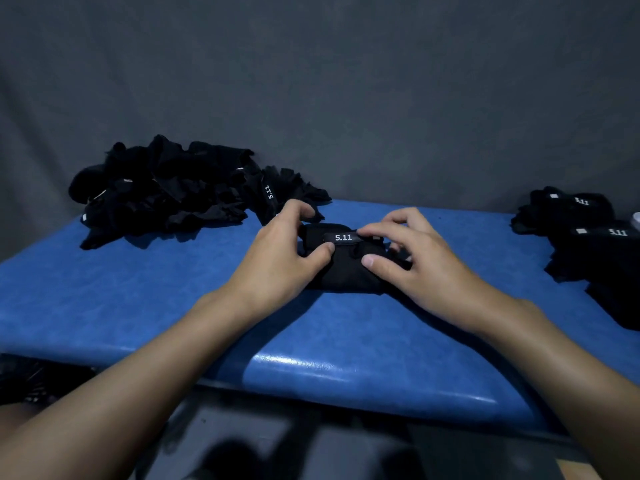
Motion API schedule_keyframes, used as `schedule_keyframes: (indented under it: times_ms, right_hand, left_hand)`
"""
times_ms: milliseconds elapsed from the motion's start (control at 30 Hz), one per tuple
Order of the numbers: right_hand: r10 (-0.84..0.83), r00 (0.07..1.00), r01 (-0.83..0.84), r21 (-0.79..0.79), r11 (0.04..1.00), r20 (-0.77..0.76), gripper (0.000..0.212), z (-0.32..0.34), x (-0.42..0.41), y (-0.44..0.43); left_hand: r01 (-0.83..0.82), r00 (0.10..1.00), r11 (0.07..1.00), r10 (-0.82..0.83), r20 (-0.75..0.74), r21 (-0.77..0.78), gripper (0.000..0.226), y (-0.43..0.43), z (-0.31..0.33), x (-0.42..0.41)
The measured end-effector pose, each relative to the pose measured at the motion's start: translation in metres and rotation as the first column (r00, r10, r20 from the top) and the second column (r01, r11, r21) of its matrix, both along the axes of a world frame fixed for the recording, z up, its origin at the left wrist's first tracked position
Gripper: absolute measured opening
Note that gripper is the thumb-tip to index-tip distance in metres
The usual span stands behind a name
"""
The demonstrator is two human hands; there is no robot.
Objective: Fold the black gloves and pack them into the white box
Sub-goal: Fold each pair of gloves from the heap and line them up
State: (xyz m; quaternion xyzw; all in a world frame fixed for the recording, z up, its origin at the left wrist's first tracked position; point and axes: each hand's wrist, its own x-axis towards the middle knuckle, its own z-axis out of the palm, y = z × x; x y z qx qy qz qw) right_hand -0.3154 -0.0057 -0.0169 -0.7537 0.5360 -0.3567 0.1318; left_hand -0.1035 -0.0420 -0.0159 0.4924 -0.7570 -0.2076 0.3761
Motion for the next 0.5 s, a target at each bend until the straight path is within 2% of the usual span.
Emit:
schedule_keyframes:
  times_ms: [167, 300, 367, 500]
  right_hand:
    - [0.001, 0.997, 0.004, 0.063, 0.998, -0.072, 0.047, -0.001, -0.003, 0.003]
    - [0.009, 0.995, -0.001, 0.076, 0.997, -0.095, 0.051, 0.002, -0.003, 0.005]
    - [0.015, 0.995, -0.007, 0.088, 0.996, -0.098, 0.052, 0.002, -0.004, 0.006]
    - [0.042, 0.995, -0.032, 0.106, 0.994, -0.089, 0.051, 0.005, -0.007, 0.007]
  left_hand:
    - [0.130, 0.980, 0.974, -0.097, 0.176, -0.186, 0.035, 0.005, 0.006, 0.011]
    - [0.211, 0.933, 0.970, -0.162, 0.321, -0.124, 0.035, 0.006, 0.007, 0.017]
    - [0.222, 0.931, 0.969, -0.176, 0.319, -0.112, 0.040, 0.006, 0.006, 0.018]
    - [0.237, 0.933, 0.966, -0.195, 0.304, -0.106, 0.034, 0.004, 0.004, 0.017]
